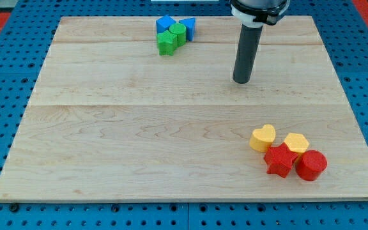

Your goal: Separate the triangle from the group of blocks

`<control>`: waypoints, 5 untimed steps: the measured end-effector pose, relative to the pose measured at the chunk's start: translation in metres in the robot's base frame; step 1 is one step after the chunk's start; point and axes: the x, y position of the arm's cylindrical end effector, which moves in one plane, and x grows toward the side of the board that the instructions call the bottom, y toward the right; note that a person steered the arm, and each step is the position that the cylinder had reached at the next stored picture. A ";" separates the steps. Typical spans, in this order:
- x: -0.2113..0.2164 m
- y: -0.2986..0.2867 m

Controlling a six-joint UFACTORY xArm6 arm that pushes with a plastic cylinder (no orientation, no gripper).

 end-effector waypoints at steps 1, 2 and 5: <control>0.000 0.000; 0.019 -0.048; -0.061 -0.196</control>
